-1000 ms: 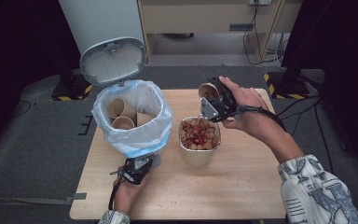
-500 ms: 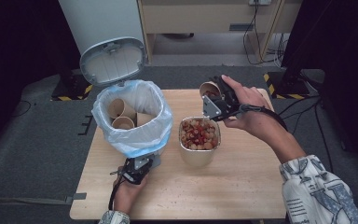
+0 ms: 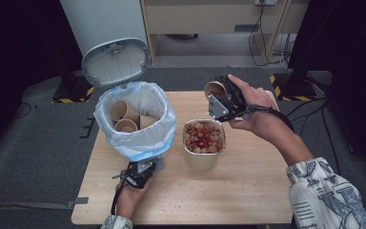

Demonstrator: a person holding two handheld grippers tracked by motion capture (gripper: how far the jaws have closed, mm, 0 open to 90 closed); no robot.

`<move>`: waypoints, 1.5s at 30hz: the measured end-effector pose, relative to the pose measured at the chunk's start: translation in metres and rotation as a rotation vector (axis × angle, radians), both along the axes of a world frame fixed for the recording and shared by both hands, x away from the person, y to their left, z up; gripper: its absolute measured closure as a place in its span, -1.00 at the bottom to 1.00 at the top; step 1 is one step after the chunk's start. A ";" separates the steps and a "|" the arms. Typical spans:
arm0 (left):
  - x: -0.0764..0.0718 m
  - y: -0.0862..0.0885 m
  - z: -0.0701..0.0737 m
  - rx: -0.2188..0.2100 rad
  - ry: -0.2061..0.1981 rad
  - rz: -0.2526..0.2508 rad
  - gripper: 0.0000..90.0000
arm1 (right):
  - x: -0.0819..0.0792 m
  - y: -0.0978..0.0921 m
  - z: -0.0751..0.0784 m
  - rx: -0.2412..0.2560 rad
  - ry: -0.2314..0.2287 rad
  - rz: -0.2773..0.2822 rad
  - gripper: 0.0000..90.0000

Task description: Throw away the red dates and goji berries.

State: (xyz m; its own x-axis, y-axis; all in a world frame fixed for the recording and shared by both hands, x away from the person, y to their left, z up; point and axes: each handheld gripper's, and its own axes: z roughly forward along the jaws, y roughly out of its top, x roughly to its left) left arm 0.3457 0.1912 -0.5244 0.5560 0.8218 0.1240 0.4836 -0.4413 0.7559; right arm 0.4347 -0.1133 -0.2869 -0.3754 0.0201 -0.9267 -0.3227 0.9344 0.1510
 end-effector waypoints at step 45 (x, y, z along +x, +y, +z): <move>0.000 0.000 0.000 -0.002 0.002 -0.002 0.99 | -0.012 0.022 -0.005 -0.324 -0.215 0.014 -0.34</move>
